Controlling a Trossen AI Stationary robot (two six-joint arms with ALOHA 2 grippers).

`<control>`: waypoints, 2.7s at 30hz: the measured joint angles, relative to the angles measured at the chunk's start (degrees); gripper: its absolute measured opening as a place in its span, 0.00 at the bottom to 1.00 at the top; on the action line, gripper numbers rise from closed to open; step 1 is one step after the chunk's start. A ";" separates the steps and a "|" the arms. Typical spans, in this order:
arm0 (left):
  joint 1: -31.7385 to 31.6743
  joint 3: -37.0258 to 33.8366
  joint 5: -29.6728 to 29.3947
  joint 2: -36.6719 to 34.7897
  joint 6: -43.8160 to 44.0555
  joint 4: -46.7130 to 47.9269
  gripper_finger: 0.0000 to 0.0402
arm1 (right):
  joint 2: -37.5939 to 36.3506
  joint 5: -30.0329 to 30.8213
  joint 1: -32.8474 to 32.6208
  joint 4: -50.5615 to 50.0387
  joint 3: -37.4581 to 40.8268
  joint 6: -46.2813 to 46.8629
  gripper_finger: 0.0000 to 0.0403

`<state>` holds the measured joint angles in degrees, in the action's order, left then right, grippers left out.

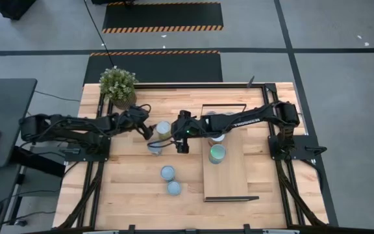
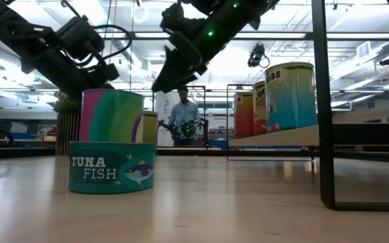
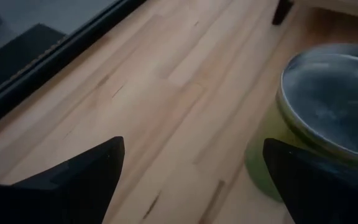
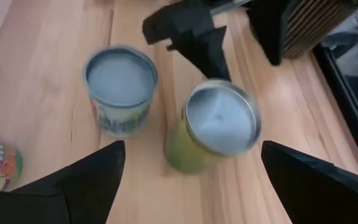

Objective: Pick and place cans onto a shelf
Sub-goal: Put the canned oranges on the shelf

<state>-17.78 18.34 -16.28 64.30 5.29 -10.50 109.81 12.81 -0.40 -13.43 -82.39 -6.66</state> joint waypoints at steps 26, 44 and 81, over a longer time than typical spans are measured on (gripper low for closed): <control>4.52 0.03 6.03 11.38 -6.60 -22.54 0.97 | 0.79 0.26 1.75 -6.84 0.56 4.23 0.99; 4.55 0.03 10.58 11.51 -7.51 -25.53 0.97 | 0.77 -5.24 2.39 -8.27 1.22 8.85 0.99; 5.20 0.05 9.51 10.92 -7.22 -22.17 0.97 | -9.84 -6.46 -0.17 -11.76 1.05 9.10 0.82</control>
<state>-12.58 18.39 -6.77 75.22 -1.93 -32.67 99.97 6.35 -0.58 -25.19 -81.34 2.44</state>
